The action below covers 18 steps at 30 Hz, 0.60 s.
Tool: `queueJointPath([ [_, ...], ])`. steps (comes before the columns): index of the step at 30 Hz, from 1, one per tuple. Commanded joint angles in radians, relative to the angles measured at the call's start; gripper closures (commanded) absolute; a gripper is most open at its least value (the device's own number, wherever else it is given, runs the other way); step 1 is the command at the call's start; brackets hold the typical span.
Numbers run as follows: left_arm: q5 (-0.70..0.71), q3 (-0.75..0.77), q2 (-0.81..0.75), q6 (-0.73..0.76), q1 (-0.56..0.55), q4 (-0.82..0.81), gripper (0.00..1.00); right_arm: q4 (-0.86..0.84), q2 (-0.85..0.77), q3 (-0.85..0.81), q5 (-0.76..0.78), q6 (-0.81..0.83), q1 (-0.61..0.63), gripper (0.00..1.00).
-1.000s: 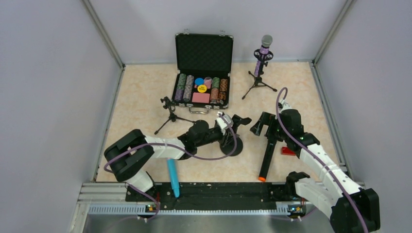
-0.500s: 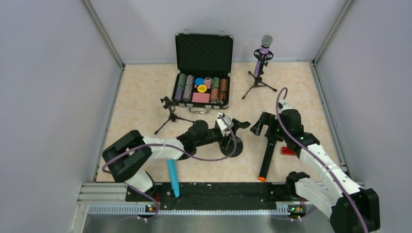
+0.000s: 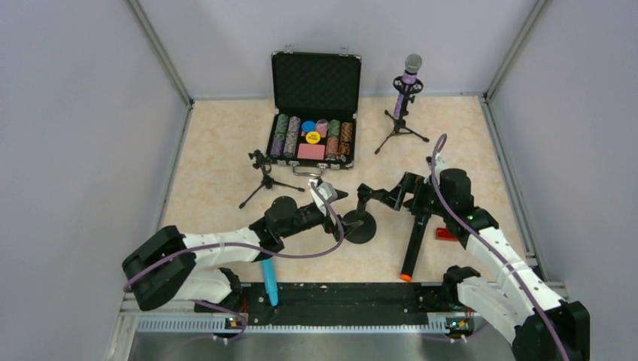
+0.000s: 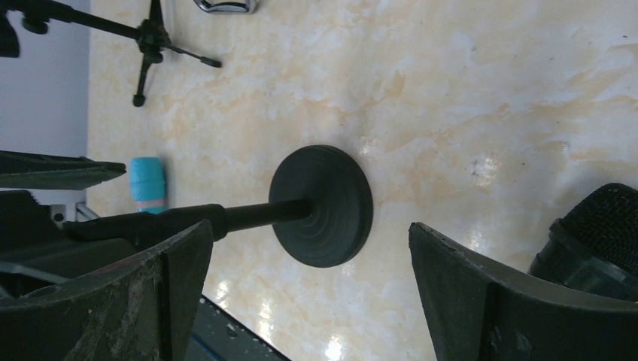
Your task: Attach the microphones to the stand
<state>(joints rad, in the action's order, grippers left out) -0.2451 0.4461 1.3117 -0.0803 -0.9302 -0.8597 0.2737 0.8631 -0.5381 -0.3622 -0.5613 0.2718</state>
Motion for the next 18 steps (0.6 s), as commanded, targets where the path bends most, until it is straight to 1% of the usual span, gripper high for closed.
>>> queueJointPath([
  [1,0.022,-0.019,-0.122,-0.050,0.001,0.117,0.01,-0.047,-0.062,-0.005,-0.036,-0.097,-0.009,0.01],
  [4,0.023,-0.026,-0.218,-0.054,0.001,0.267,0.01,-0.043,-0.087,-0.009,-0.043,-0.144,-0.014,0.01],
  [7,0.061,-0.046,-0.341,-0.028,0.001,0.386,0.01,0.012,-0.079,-0.041,-0.045,-0.152,-0.015,0.01],
  [10,0.155,-0.061,-0.464,-0.021,0.001,0.505,0.01,0.128,-0.063,-0.083,0.005,-0.142,-0.015,0.02],
  [13,0.267,-0.087,-0.581,-0.020,0.001,0.587,0.01,0.231,-0.044,-0.131,0.052,-0.127,-0.015,0.05],
  [15,0.349,-0.105,-0.643,-0.026,0.002,0.618,0.01,0.316,-0.026,-0.175,0.095,-0.116,-0.016,0.06],
  [18,0.431,-0.128,-0.701,-0.030,0.002,0.645,0.01,0.431,0.003,-0.245,0.178,-0.097,-0.016,0.07],
])
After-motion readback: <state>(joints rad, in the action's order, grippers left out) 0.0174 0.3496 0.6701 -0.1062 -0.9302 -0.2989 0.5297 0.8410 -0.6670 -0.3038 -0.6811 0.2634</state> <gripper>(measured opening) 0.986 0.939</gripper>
